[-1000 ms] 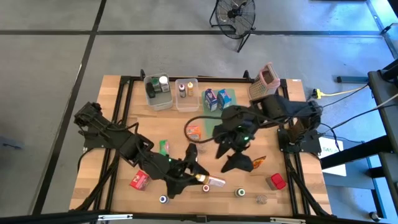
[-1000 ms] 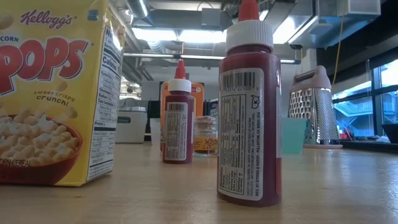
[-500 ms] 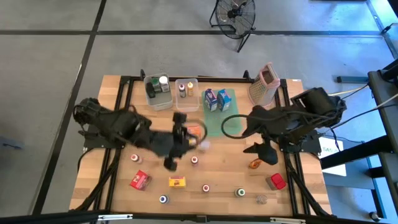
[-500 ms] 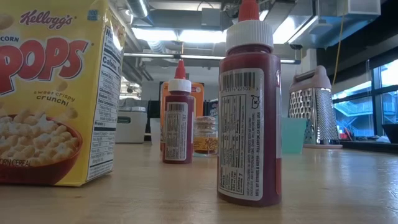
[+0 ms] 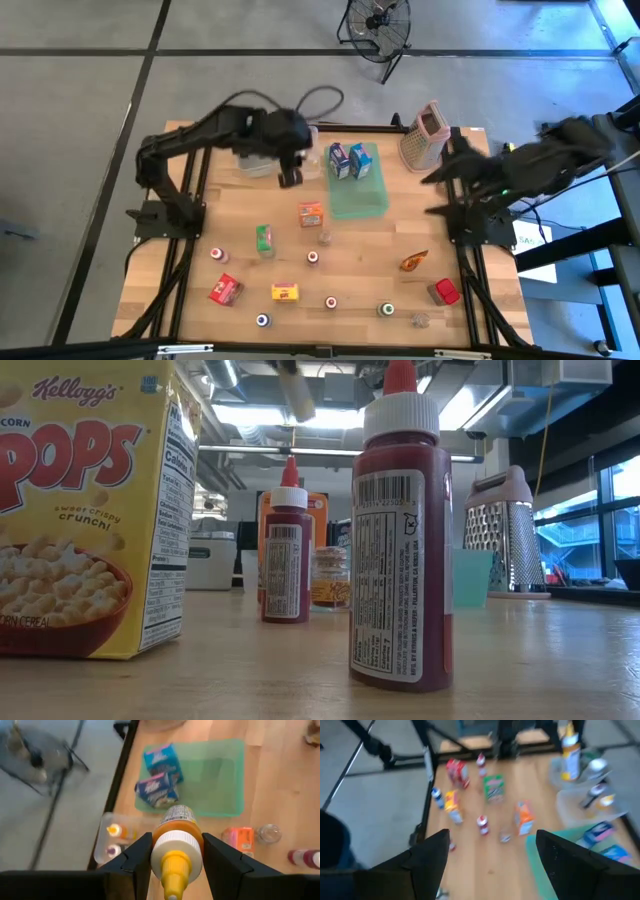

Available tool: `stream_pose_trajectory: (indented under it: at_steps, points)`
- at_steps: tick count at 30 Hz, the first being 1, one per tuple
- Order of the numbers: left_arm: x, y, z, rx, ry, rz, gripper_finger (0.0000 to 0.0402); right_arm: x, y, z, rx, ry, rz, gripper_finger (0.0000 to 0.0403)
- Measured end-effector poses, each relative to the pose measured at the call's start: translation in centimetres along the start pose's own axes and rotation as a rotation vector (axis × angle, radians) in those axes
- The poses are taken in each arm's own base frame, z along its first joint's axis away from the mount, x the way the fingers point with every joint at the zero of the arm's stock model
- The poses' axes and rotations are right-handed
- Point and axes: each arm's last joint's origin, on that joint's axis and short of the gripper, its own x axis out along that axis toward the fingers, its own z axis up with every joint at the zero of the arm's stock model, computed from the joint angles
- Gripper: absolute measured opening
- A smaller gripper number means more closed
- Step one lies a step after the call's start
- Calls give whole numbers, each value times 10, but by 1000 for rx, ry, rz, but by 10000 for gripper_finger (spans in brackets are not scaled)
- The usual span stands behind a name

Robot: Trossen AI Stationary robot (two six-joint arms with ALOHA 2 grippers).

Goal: Pick & Place Kitchen Items
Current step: Put the yellow food coloring bottle into the transparent bin

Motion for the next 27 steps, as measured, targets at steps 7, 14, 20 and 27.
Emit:
stream_pose_trajectory:
  at_steps: [7, 14, 20, 27]
  points:
    - [44, 41, -4, -191, 128, -56, 143, -38, -21, -9, -54, -111, -41, 300]
    - [107, 62, -11, -374, 317, -10, 143, -57, -32, -15, -104, -156, -35, 300]
    - [161, 74, -19, -402, 443, 9, 143, -67, -37, -20, -149, -174, -32, 300]
    - [204, 94, -33, -410, 546, -7, 143, -58, -40, -32, -142, -118, -61, 300]
